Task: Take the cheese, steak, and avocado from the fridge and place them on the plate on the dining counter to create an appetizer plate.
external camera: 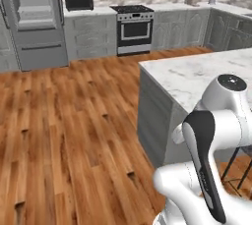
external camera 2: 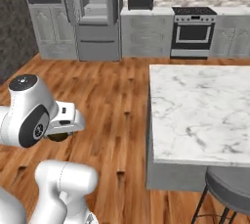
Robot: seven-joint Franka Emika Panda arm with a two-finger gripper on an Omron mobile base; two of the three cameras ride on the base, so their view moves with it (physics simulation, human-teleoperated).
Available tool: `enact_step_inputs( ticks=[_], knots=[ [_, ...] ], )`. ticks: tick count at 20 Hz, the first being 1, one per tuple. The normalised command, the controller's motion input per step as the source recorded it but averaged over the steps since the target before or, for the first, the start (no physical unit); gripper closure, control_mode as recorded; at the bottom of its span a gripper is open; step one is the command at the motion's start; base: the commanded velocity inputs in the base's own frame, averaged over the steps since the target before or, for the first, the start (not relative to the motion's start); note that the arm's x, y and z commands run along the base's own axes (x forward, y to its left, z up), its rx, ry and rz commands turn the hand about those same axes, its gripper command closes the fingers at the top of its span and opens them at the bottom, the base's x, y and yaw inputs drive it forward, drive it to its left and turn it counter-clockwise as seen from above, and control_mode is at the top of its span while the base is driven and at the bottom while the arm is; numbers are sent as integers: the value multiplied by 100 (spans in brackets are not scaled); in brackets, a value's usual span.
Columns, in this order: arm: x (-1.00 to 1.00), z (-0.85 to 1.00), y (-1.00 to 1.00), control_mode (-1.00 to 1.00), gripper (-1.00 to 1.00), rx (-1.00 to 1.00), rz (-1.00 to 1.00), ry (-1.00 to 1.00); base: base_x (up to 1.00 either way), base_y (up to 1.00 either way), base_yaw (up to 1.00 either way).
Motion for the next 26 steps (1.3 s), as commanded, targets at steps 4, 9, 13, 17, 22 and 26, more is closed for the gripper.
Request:
enact_step_inputs(
  ticks=[4,9,13,17,22,26],
  knots=[
    [0,0,0,100,100,0,0,0,-100,-77,-8],
    [0,0,0,100,100,0,0,0,-100,-96,-13],
    [0,0,0,100,100,0,0,0,-67,-100,-13],
    [0,0,0,100,100,0,0,0,-31,-100,-13],
    [0,0,0,100,100,0,0,0,-4,-100,-10],
    [0,0,0,100,100,0,0,0,0,-100,-9]
  ],
)
